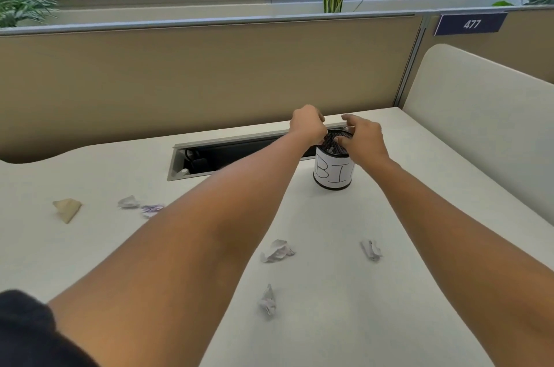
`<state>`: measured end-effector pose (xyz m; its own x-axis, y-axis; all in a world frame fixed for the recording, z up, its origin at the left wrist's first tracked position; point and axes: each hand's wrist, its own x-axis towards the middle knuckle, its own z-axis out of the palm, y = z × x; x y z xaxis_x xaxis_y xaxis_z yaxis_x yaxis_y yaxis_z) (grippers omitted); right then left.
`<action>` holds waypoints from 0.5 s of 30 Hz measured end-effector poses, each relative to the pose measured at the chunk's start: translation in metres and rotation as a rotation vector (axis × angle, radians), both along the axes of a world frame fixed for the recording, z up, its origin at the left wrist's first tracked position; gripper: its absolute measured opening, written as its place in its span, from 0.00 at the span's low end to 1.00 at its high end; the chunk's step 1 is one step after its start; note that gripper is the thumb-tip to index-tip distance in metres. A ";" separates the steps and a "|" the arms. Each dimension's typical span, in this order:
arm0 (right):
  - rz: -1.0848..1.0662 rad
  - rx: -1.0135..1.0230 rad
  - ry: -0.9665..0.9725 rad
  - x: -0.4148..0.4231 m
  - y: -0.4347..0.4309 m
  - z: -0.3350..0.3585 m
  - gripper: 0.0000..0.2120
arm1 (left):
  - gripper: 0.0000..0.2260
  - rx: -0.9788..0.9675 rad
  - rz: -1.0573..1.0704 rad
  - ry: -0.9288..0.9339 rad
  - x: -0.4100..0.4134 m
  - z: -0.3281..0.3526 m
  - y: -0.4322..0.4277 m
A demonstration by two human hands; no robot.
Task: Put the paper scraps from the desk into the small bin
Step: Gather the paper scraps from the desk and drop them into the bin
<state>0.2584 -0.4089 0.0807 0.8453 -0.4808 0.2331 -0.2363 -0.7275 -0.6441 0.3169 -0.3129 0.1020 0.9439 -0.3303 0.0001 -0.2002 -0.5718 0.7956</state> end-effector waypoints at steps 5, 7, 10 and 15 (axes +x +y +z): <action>0.018 -0.029 -0.115 -0.009 0.007 -0.002 0.17 | 0.09 -0.063 0.048 -0.017 -0.006 -0.006 0.012; 0.014 0.001 -0.177 -0.018 0.013 -0.003 0.14 | 0.07 -0.085 0.071 -0.016 -0.011 -0.009 0.020; 0.010 0.036 -0.217 -0.033 0.022 -0.007 0.11 | 0.06 -0.105 0.084 -0.006 -0.027 -0.018 0.035; 0.031 0.086 -0.212 -0.061 0.038 -0.020 0.10 | 0.07 -0.066 0.086 0.011 -0.061 -0.039 0.064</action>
